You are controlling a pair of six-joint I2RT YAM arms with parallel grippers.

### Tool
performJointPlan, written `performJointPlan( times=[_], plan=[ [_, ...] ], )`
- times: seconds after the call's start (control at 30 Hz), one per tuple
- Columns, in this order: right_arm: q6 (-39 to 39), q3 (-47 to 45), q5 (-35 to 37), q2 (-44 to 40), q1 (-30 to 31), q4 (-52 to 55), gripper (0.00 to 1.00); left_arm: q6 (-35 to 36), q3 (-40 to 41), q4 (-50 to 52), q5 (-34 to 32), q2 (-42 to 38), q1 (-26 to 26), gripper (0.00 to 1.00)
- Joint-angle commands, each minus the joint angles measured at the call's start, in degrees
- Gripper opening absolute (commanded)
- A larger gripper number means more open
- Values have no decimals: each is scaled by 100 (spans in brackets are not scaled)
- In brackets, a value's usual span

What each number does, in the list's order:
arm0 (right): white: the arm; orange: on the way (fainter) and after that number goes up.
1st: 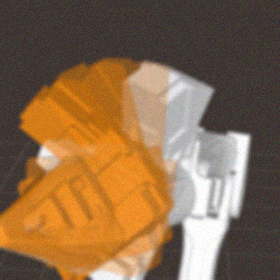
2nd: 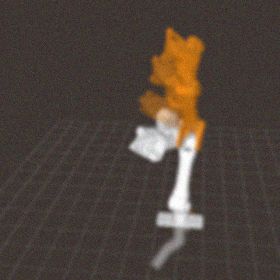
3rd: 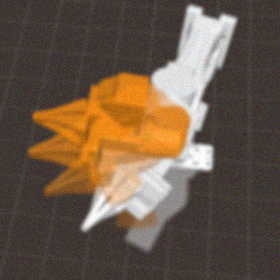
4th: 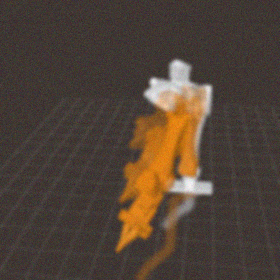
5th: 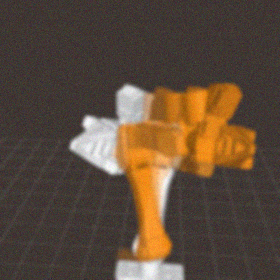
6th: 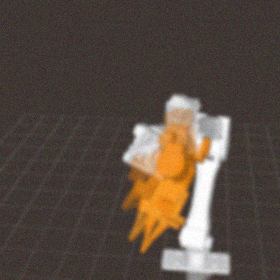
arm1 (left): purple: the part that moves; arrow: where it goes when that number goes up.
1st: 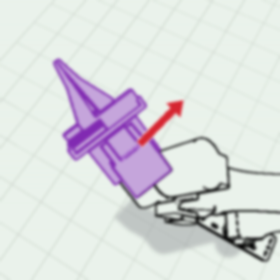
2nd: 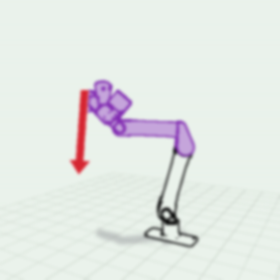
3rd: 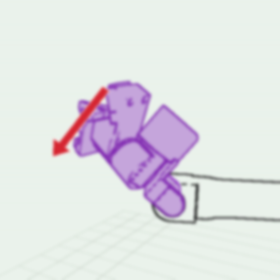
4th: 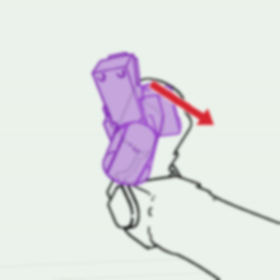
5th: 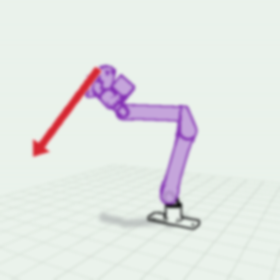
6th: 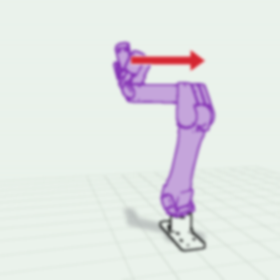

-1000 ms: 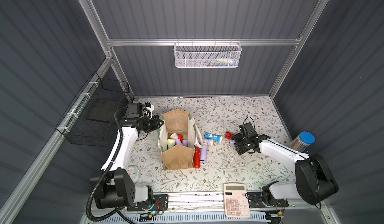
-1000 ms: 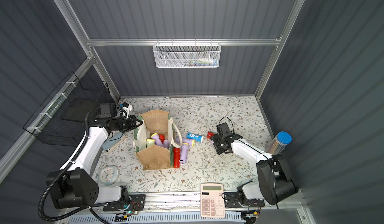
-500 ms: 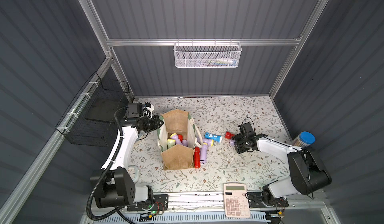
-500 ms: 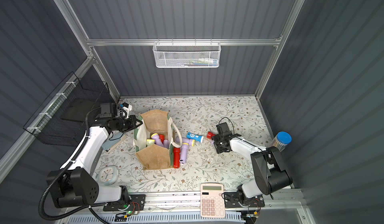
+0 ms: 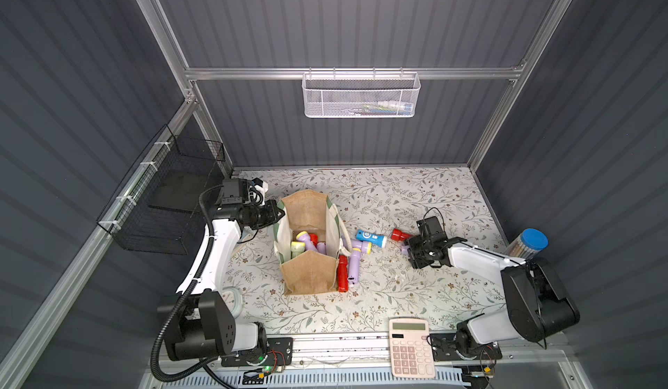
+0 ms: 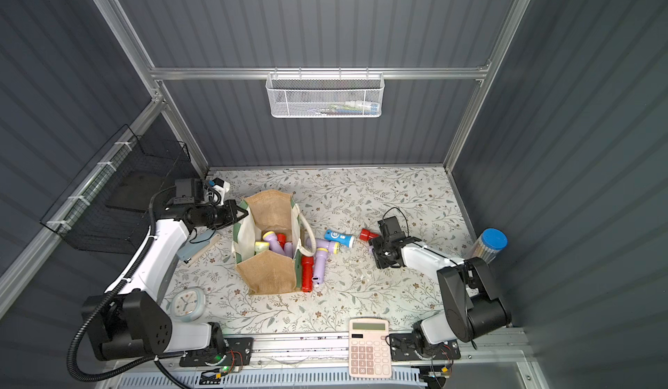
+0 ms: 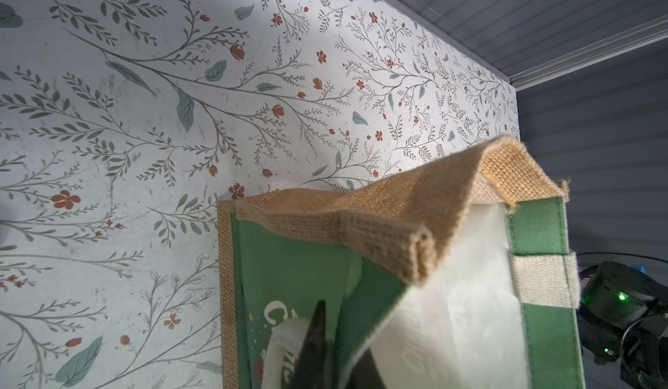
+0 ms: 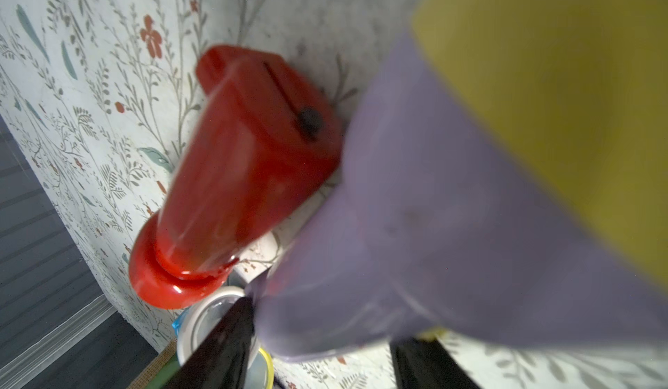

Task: Put the flashlights into the tote bags
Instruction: Pick up the flashlight from the center of the board.

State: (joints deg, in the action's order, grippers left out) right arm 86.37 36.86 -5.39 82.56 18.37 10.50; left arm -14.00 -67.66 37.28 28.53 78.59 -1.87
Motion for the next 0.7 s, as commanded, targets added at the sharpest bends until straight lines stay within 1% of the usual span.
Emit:
performJointPlan(
  times=[0.0, 0.13, 0.3, 0.47, 0.67],
  plan=[
    [12, -317, 162, -81, -36, 1102, 59, 73, -121, 234, -6, 187, 2, 6],
    [-72, -432, 291, -369, -51, 1445, 59, 47, -113, 204, 12, 189, 2, 6],
    [-518, -386, 526, -468, -147, 1844, 62, 52, -91, 232, 29, 186, 2, 6],
    [-911, -313, 767, -371, -259, 1946, 62, 42, -56, 201, 20, 174, 2, 6],
    [-1080, -267, 700, -225, -384, 1751, 65, 73, -143, 263, 23, 232, 2, 7]
  ],
)
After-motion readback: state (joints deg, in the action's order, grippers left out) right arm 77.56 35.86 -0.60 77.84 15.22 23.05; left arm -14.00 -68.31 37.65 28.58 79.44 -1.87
